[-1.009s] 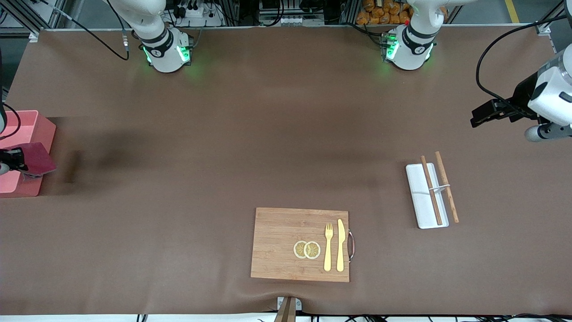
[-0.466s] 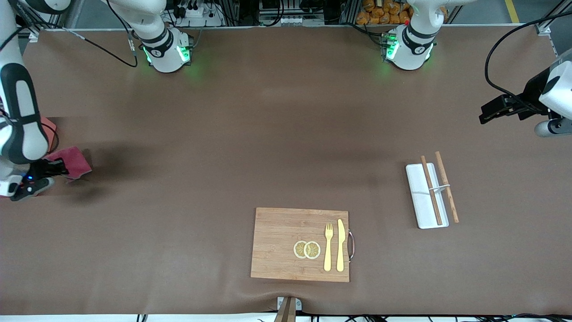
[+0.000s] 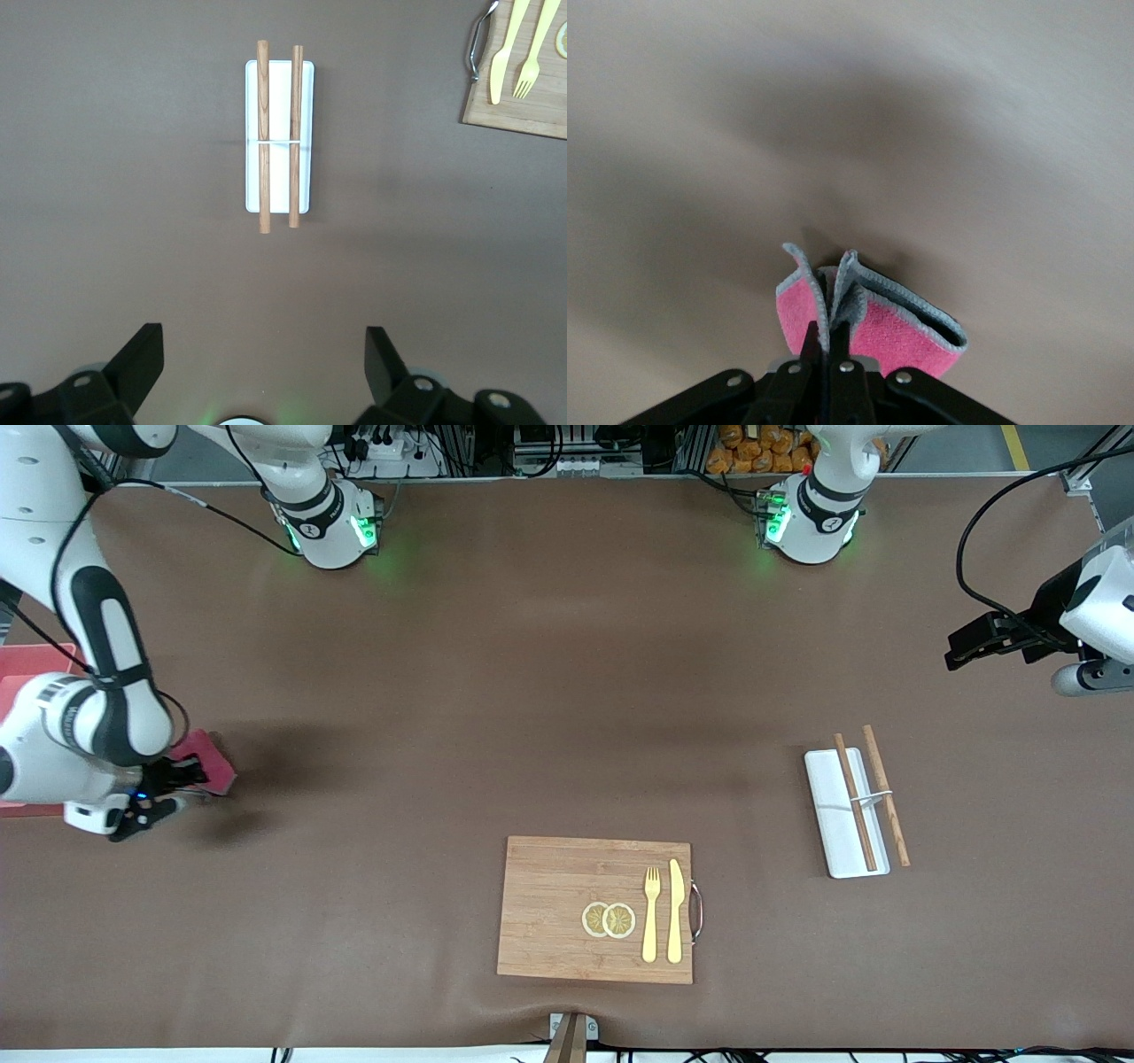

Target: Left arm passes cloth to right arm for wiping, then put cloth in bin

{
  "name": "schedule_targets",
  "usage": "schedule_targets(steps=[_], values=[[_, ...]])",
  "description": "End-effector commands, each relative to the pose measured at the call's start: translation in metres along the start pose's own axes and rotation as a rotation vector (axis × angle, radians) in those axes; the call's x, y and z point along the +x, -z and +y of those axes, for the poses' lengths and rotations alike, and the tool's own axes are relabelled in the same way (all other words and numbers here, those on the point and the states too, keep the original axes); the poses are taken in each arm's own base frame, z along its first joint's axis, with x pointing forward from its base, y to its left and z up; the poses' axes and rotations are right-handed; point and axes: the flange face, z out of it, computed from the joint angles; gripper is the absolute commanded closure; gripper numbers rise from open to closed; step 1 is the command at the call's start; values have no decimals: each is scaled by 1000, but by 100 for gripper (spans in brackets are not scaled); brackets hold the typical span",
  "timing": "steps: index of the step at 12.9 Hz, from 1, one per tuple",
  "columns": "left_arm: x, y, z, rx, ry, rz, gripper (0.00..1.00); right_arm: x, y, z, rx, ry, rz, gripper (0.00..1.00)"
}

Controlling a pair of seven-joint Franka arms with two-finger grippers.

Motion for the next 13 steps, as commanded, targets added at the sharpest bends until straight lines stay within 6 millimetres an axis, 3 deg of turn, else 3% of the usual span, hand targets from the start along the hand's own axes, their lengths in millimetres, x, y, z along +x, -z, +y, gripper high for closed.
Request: schedule_targets(steps=[1, 5, 9, 11, 13], values=[[-4, 3, -3, 30, -12, 16, 0, 32, 2, -58, 58, -33, -4, 100], [-5, 4, -3, 30, -12, 16, 0, 92, -4, -167, 124, -130, 9, 100], [-4, 3, -3, 30, -11, 15, 0, 128, 9, -280, 111, -293, 3, 100], [-5, 3, -2, 29, -6, 15, 0, 131, 32, -321, 109, -377, 18, 100], [-5, 3, -2, 28, -5, 15, 0, 120, 76, -341, 130, -401, 2, 100]])
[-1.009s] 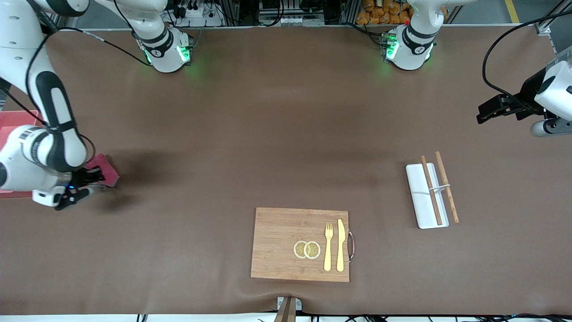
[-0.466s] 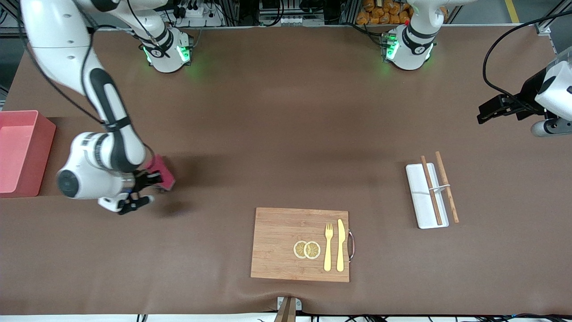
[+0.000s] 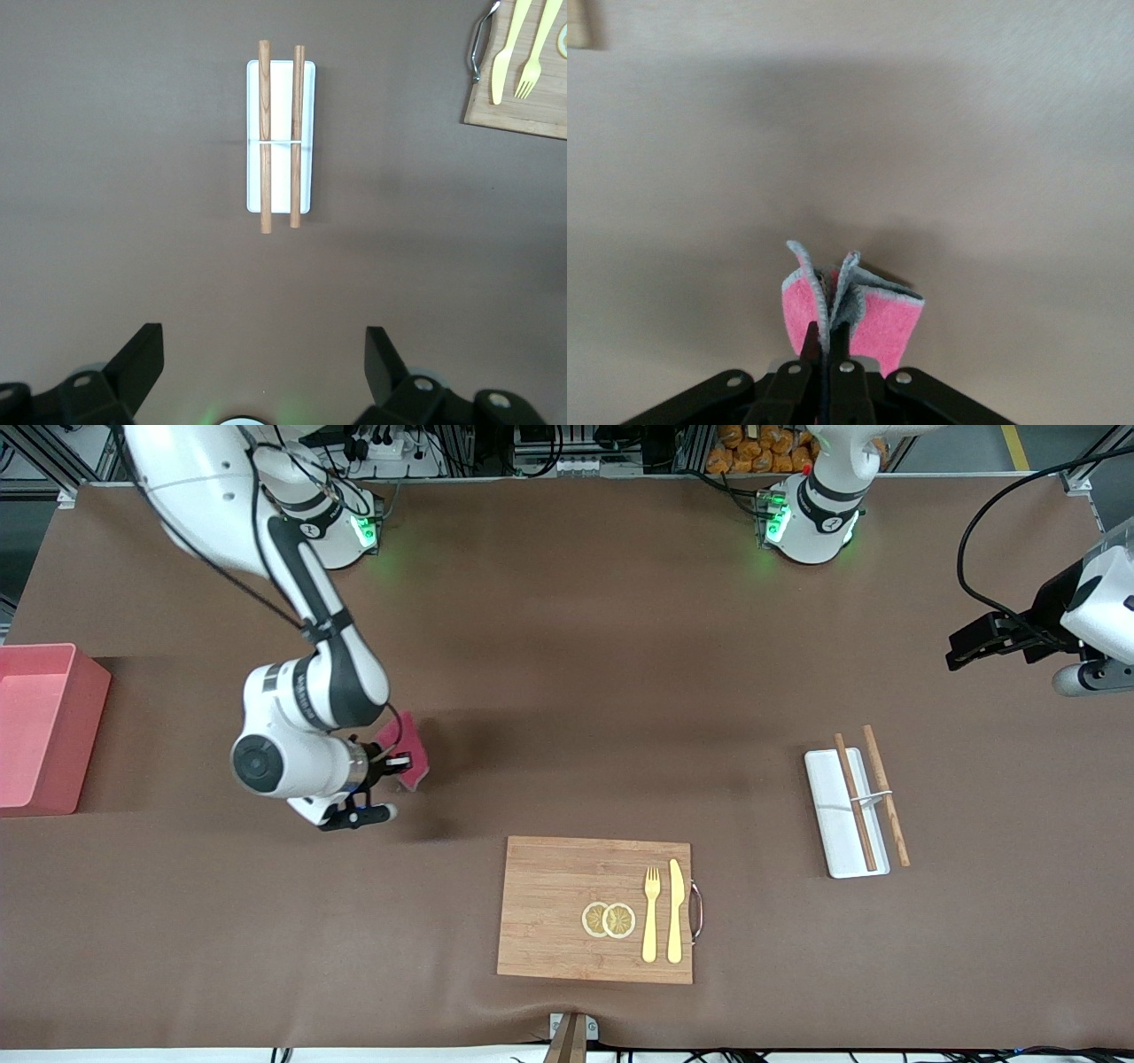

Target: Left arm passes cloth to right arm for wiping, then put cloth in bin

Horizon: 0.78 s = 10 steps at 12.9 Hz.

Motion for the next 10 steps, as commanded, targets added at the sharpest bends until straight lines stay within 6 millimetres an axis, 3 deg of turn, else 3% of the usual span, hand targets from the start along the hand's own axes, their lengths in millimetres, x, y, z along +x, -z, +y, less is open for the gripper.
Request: schedule_targets(steps=[1, 3, 5, 8, 10], values=[[-5, 4, -2, 27, -4, 17, 0, -30, 76, -3, 44, -44, -11, 100], [-5, 3, -2, 26, -1, 15, 0, -49, 137, 24, 53, -62, -4, 100], [-5, 4, -2, 27, 0, 17, 0, -67, 192, 68, 43, -93, -13, 100], [-4, -1, 0, 29, -1, 6, 0, -94, 257, 135, 27, -79, -48, 100], [-4, -2, 1, 29, -1, 5, 0, -108, 285, 189, 10, -95, -30, 100]])
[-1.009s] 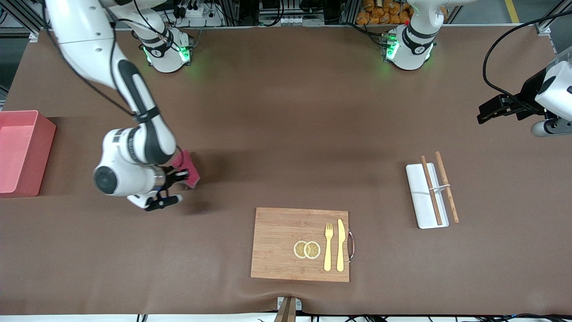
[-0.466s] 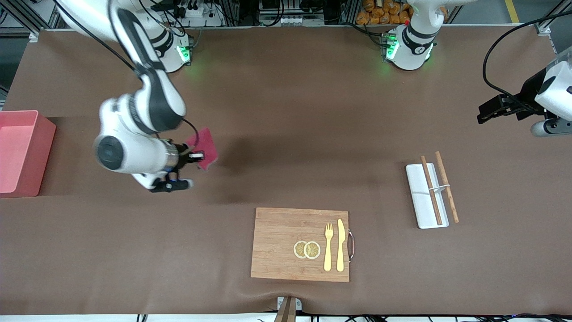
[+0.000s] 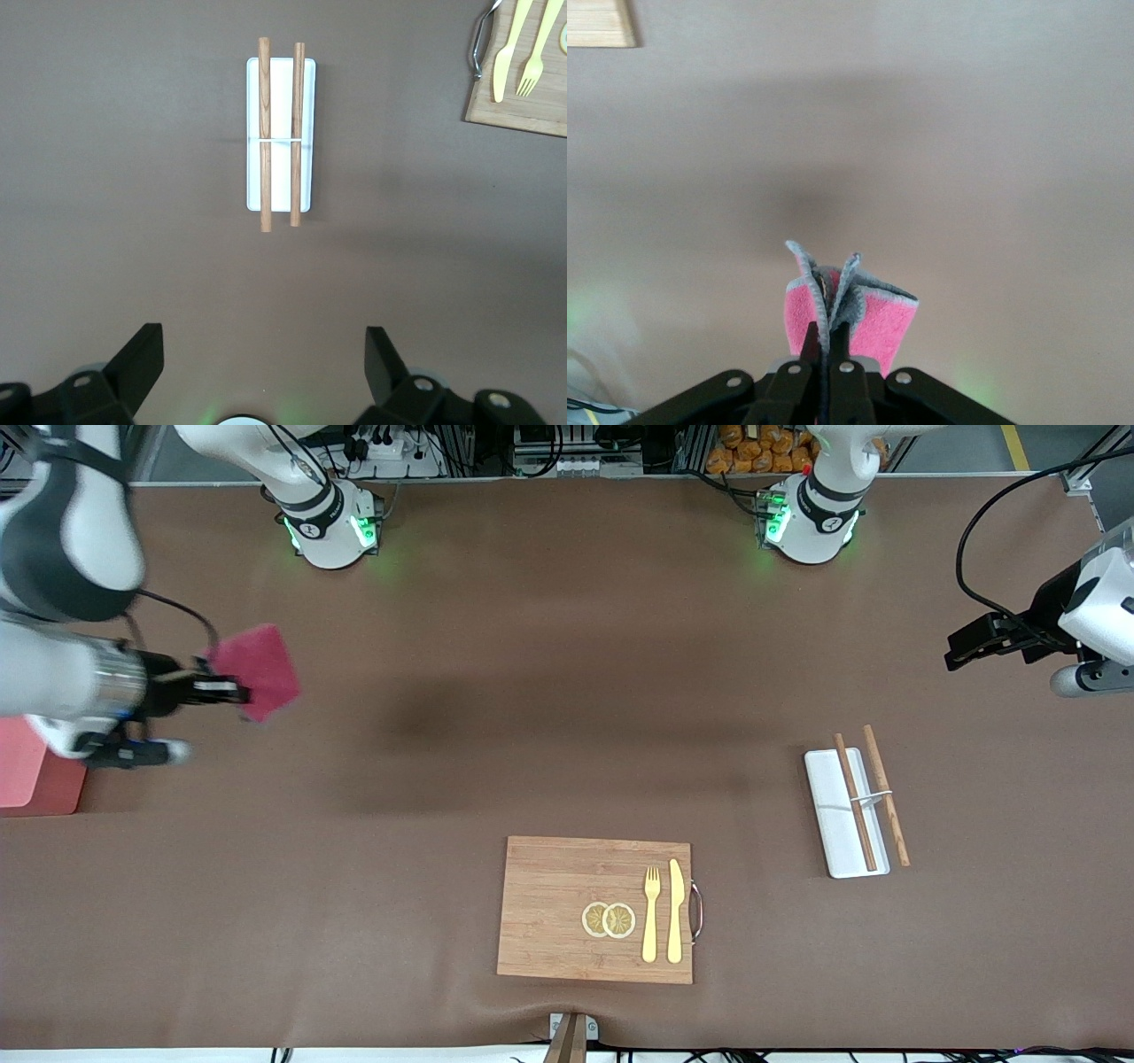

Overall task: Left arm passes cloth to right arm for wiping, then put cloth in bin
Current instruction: 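Lower the cloth into the pink bin and open the right gripper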

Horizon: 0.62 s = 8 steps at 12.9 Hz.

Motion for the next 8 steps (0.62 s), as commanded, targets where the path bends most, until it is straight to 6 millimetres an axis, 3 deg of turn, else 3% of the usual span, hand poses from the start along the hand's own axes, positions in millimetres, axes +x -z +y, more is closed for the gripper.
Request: schedule_targets(steps=[1, 4, 5, 8], values=[[-4, 0, 2, 29, -2, 9, 0, -11, 37, 65, -38, -50, 29, 100], [-4, -1, 3, 29, -4, 8, 0, -27, 52, 144, -126, -59, 15, 100], [-4, 0, 3, 29, -4, 9, 0, -33, 54, 180, -125, -83, 15, 100], [-5, 2, 2, 28, -2, 14, 0, -22, 38, 265, -161, 4, 11, 100]])
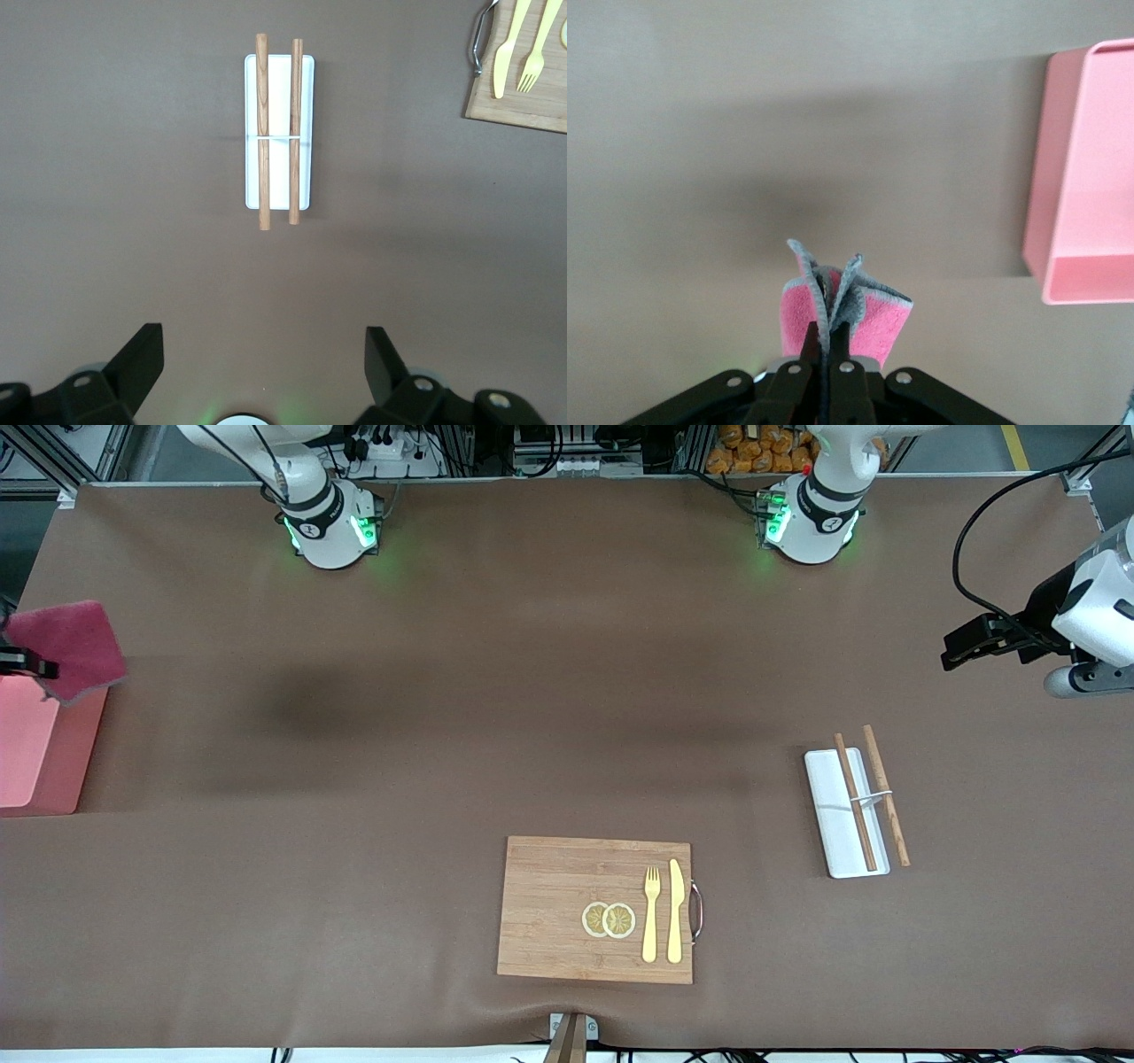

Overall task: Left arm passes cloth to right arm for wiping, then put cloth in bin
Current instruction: 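Lower the cloth into the pink bin and open the right gripper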

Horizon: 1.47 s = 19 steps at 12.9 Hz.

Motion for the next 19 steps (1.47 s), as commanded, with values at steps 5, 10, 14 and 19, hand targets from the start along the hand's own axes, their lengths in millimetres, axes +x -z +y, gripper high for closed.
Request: schedule_targets(steps=[5, 10, 14, 19], values=[[-5, 9, -2, 25, 5, 29, 0, 34, -64, 164, -182, 143, 54, 100], [-7, 13, 0, 25, 1, 37, 0, 29, -88, 248, -338, 257, 147, 100], [-7, 16, 0, 23, -7, 42, 0, 25, -99, 251, -260, 268, 173, 0], [-7, 21, 0, 22, -16, 54, 0, 54, -62, 162, -192, 368, 183, 0]])
